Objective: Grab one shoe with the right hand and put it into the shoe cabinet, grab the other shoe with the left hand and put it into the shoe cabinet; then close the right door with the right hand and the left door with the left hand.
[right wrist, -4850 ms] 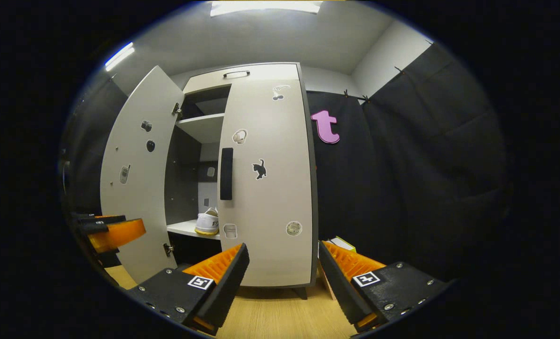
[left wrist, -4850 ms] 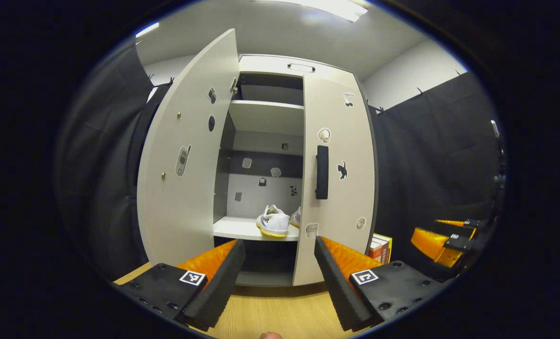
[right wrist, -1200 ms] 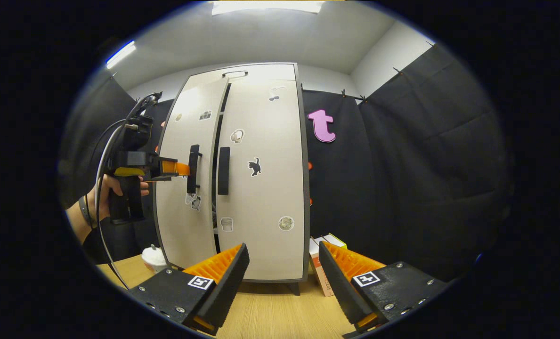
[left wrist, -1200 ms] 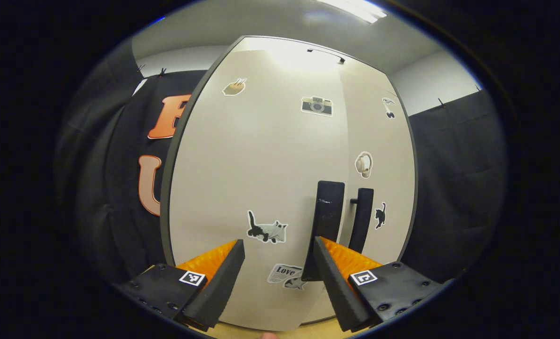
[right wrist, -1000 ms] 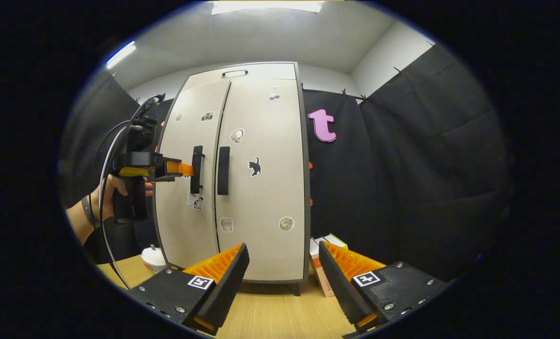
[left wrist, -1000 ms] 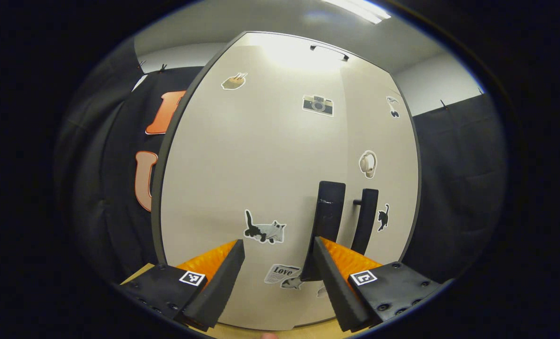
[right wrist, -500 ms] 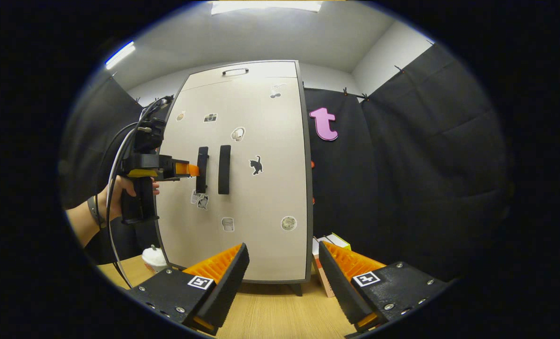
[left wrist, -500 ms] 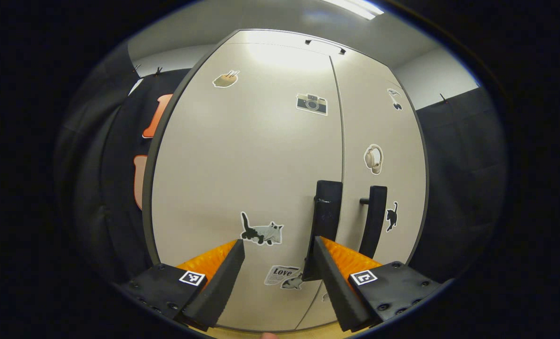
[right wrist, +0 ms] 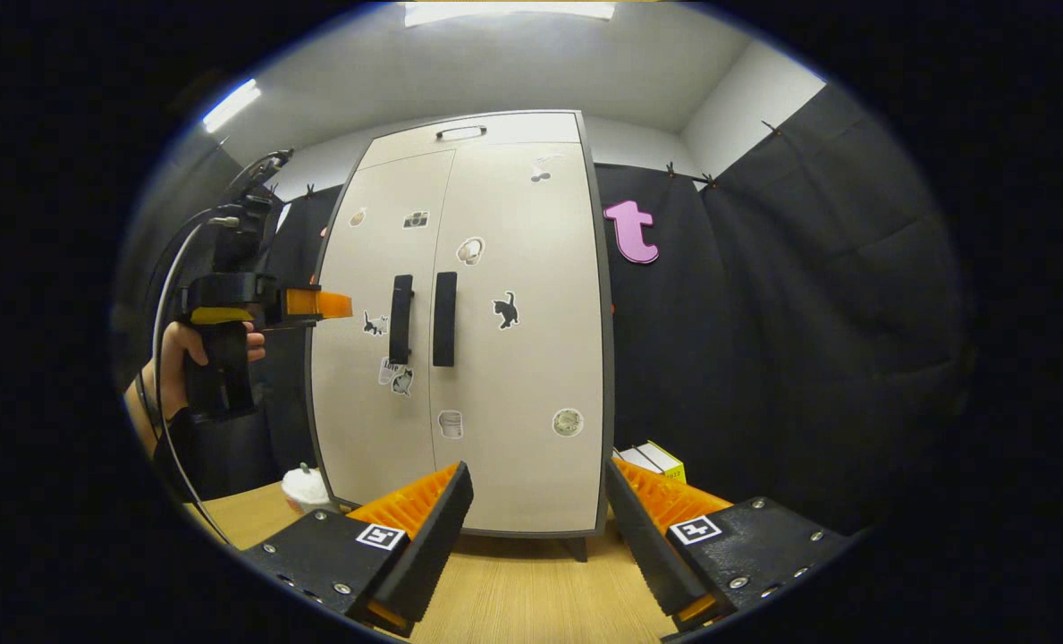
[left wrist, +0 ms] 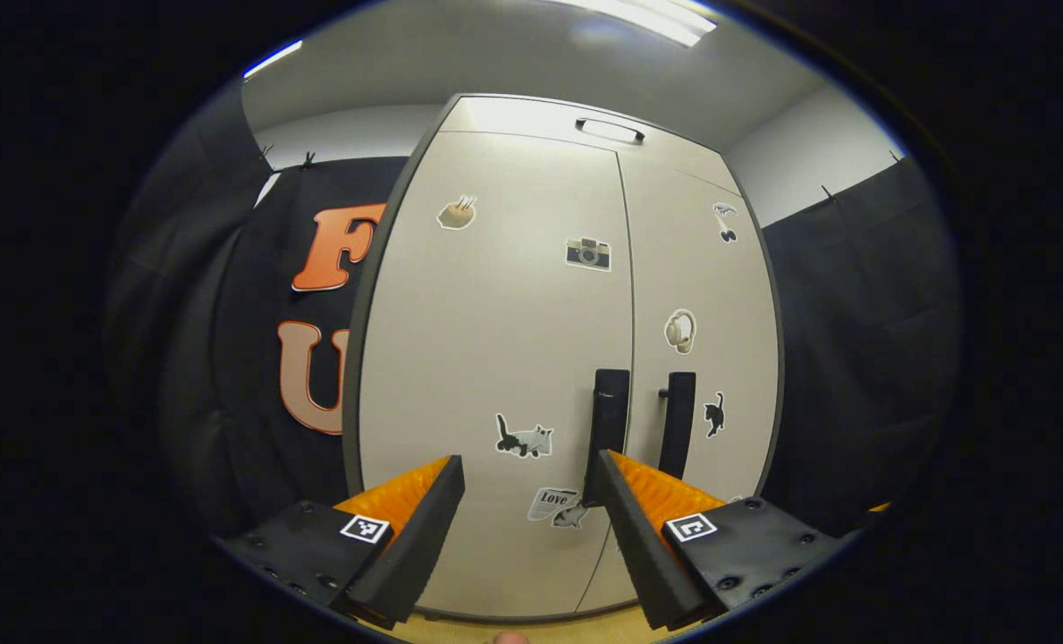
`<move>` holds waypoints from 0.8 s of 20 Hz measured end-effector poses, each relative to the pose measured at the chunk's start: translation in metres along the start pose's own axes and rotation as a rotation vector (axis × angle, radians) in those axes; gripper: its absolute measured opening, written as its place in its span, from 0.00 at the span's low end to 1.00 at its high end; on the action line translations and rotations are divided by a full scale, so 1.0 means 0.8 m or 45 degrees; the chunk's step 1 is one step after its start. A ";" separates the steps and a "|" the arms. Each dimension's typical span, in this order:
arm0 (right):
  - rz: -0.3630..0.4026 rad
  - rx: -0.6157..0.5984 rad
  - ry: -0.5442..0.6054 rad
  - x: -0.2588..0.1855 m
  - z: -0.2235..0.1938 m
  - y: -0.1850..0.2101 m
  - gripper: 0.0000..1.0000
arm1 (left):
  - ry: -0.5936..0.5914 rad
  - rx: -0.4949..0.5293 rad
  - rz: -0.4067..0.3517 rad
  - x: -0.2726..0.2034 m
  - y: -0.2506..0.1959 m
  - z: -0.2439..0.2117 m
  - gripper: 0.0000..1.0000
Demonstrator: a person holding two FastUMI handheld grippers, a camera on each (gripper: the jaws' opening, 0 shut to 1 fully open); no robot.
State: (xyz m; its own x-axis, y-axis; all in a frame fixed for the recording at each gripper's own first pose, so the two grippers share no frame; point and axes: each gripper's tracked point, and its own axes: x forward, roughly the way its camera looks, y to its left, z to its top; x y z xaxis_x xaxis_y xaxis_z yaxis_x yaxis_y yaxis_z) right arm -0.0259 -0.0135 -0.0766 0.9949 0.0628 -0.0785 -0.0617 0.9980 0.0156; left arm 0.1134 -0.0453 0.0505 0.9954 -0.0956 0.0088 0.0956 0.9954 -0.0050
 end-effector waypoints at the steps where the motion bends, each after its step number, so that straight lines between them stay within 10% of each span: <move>1: 0.007 -0.001 -0.001 0.001 0.002 0.003 0.92 | -0.003 0.002 0.012 -0.015 0.004 -0.002 0.96; 16: 0.012 0.047 -0.001 -0.009 -0.007 0.012 0.92 | 0.065 -0.082 0.198 -0.182 0.023 -0.125 0.96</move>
State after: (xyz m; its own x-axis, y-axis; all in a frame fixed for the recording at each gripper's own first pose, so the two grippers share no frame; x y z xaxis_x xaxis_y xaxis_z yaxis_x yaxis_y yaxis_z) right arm -0.0343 -0.0046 -0.0814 0.9944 0.0723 -0.0772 -0.0683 0.9963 0.0531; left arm -0.0293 -0.0133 -0.0509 0.9972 0.0579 -0.0482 -0.0610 0.9959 -0.0668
